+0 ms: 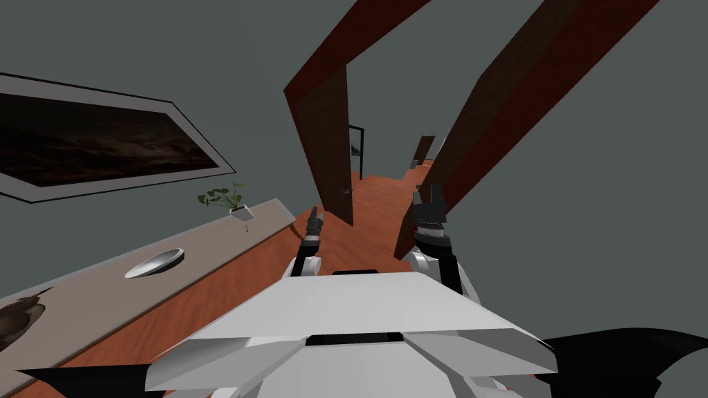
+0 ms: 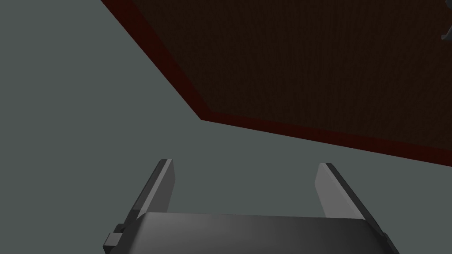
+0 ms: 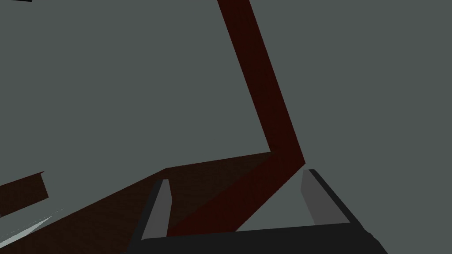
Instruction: Push the door open
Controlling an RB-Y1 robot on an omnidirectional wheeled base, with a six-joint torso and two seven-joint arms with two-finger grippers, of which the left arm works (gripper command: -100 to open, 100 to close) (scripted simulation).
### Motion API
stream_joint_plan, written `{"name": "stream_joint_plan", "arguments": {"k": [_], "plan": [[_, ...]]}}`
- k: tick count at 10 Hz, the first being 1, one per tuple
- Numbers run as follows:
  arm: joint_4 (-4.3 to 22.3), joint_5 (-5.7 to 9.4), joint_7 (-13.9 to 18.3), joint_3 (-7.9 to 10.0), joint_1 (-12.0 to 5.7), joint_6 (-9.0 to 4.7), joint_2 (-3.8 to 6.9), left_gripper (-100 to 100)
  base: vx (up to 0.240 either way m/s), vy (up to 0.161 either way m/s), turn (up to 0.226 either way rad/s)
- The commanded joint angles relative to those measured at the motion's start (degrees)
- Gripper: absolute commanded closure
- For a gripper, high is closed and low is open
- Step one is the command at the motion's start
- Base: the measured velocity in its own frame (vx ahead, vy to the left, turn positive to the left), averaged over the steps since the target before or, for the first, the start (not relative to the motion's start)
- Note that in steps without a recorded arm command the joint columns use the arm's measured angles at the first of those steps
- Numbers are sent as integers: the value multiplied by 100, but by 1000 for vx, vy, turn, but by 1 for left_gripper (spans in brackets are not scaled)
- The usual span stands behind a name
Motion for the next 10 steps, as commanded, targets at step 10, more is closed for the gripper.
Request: {"name": "stream_joint_plan", "arguments": {"k": [10], "plan": [[1295, -227, 345, -338, -548, -332, 88, -100, 96, 46, -13]]}}
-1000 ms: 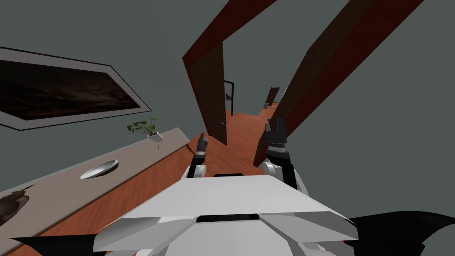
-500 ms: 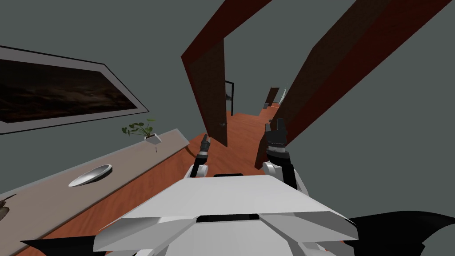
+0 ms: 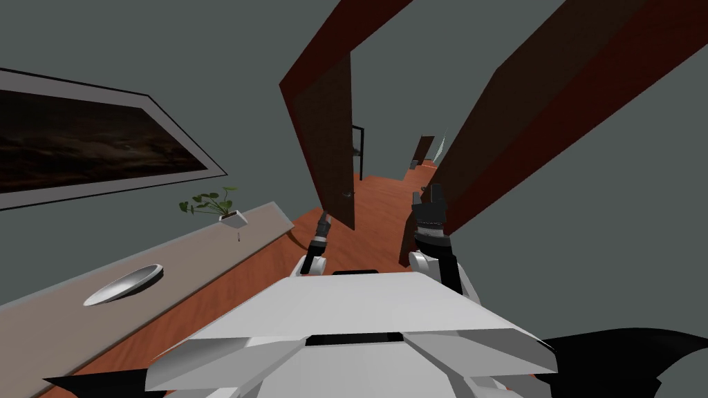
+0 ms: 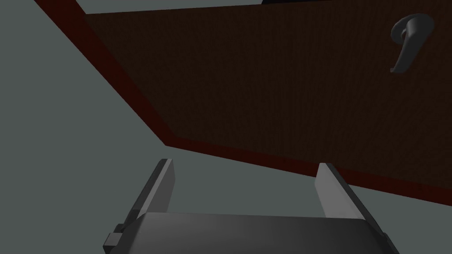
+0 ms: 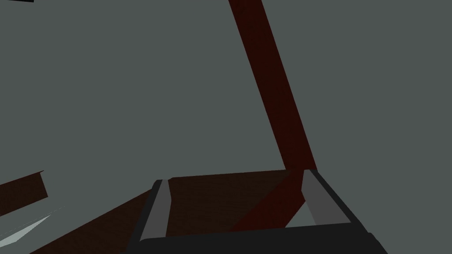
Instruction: Push the door open
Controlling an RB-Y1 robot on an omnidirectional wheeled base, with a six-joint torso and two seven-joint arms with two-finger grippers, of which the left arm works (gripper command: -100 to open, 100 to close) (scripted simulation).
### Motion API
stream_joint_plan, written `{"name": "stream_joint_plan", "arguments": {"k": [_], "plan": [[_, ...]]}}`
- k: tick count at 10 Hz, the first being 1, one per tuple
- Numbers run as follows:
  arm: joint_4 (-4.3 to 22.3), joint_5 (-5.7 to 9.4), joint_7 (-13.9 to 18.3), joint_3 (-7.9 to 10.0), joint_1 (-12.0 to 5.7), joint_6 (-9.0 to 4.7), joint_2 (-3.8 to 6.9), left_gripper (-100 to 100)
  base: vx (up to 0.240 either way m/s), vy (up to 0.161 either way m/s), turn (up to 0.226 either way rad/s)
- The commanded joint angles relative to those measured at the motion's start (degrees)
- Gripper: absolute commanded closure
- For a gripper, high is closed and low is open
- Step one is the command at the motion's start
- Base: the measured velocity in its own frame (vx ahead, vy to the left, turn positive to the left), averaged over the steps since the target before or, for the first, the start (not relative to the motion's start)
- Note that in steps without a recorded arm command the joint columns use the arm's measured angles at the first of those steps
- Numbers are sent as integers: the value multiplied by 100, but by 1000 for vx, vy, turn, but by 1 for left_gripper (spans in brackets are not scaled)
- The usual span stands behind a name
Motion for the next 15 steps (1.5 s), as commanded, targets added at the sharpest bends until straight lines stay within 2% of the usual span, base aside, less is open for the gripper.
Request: {"name": "stream_joint_plan", "arguments": {"k": [1, 15], "plan": [[189, -39, 56, -59, -83, -43, 5, -100, 93, 39, -11], [1962, -353, 521, -532, -812, -512, 44, -100, 98, 47, -13]]}}
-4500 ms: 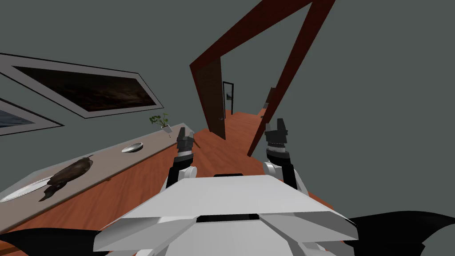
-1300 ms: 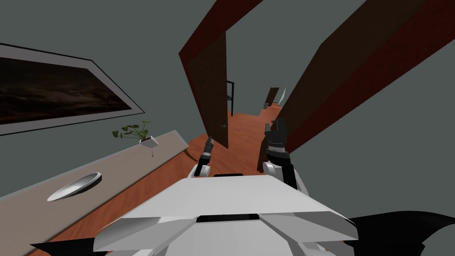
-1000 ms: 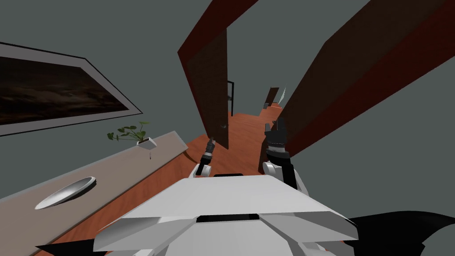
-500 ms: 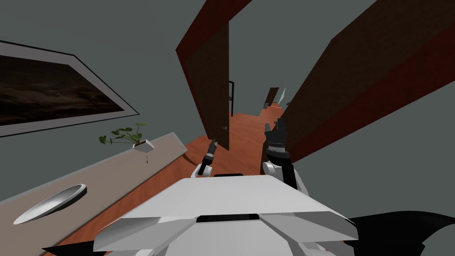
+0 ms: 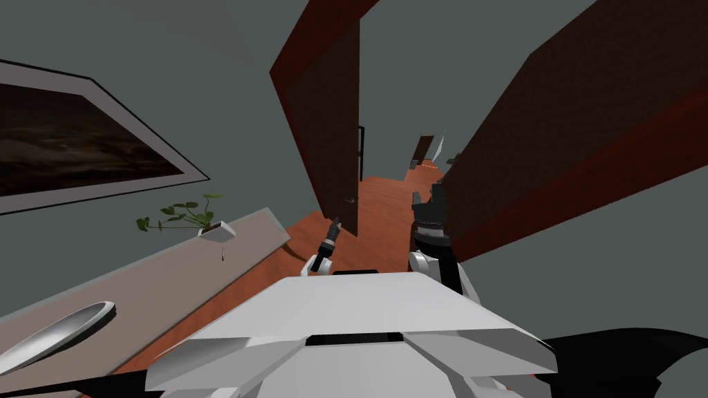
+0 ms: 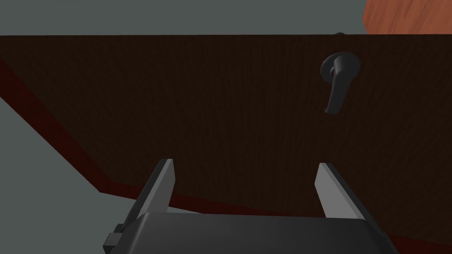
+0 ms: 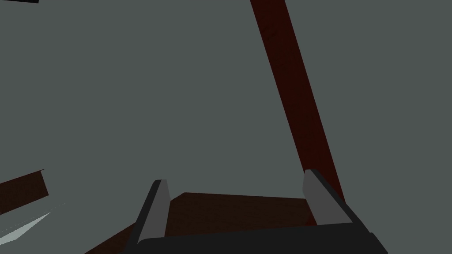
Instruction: Push the door open
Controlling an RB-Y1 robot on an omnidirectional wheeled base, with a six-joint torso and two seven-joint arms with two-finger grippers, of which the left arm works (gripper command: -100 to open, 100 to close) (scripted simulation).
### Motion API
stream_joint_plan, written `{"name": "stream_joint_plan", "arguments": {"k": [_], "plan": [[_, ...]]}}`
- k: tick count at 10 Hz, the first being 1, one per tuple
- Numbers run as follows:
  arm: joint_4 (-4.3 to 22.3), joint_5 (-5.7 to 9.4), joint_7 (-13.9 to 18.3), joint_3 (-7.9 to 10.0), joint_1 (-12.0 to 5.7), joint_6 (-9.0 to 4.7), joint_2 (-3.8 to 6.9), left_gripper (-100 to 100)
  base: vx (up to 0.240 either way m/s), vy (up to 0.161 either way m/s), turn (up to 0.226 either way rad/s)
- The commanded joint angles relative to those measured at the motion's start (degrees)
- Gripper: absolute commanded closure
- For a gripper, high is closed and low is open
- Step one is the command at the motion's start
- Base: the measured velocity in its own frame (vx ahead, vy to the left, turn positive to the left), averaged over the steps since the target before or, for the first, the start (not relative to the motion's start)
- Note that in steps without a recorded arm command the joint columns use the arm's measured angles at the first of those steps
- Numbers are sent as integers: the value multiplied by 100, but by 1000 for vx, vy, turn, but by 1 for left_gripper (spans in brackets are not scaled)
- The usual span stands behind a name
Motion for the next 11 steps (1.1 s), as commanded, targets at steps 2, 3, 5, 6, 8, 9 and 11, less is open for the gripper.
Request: {"name": "stream_joint_plan", "arguments": {"k": [2, 3, 5, 6, 8, 9, 11], "plan": [[307, -59, 90, -90, -122, -84, 4, -100, 92, 51, -14], [545, -101, 153, -154, -220, -147, 3, -100, 140, 70, -22], [778, -143, 214, -216, -316, -209, 0, -100, 134, 68, -15], [895, -163, 245, -247, -363, -239, -1, -100, 104, 47, -11], [1126, -204, 305, -309, -459, -301, -3, -100, 102, 42, -12], [1232, -223, 333, -337, -502, -329, -5, -100, 93, 51, -12], [1443, -260, 388, -393, -589, -384, -10, -100, 81, 32, -12]]}}
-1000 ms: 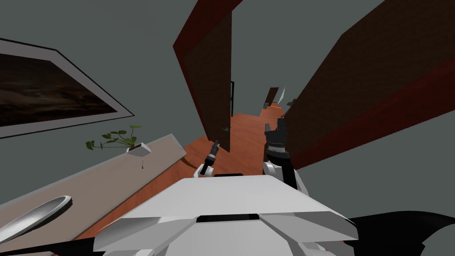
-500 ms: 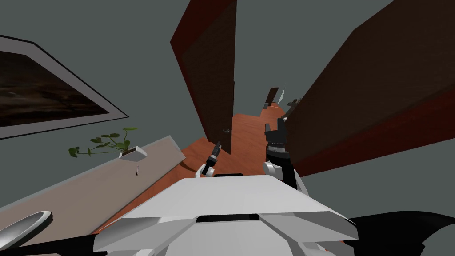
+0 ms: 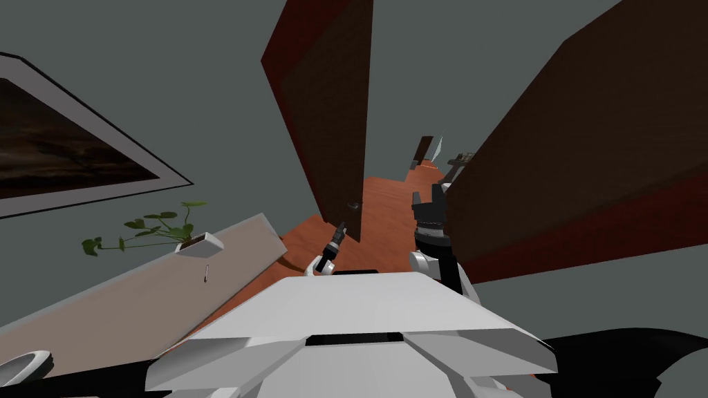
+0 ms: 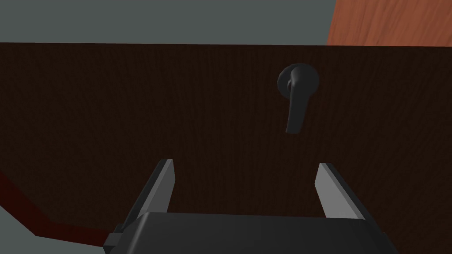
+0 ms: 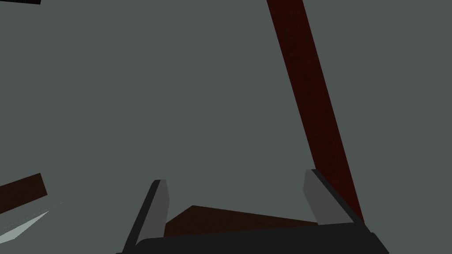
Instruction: Push the door open
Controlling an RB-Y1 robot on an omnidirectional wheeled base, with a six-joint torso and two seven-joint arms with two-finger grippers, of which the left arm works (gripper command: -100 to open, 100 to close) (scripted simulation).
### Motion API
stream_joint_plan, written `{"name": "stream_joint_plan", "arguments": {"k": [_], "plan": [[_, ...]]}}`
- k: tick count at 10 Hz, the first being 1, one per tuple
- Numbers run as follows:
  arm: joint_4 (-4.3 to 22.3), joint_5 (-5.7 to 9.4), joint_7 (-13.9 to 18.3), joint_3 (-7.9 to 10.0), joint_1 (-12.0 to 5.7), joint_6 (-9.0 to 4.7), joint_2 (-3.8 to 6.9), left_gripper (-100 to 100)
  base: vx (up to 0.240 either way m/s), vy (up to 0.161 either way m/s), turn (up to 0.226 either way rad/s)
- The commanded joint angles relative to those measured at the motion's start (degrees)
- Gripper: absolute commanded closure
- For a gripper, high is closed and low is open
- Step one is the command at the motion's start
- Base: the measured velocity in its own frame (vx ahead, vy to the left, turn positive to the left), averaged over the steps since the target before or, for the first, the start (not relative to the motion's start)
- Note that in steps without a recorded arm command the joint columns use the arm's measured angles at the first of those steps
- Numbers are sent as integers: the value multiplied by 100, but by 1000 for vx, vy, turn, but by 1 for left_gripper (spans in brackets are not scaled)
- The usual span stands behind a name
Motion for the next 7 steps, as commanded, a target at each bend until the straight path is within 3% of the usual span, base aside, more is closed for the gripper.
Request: {"name": "stream_joint_plan", "arguments": {"k": [1, 7], "plan": [[176, -30, 49, -47, -70, -54, -1, -100, 113, 33, -10], [841, -148, 224, -224, -344, -230, -22, -100, 104, 51, -12]]}}
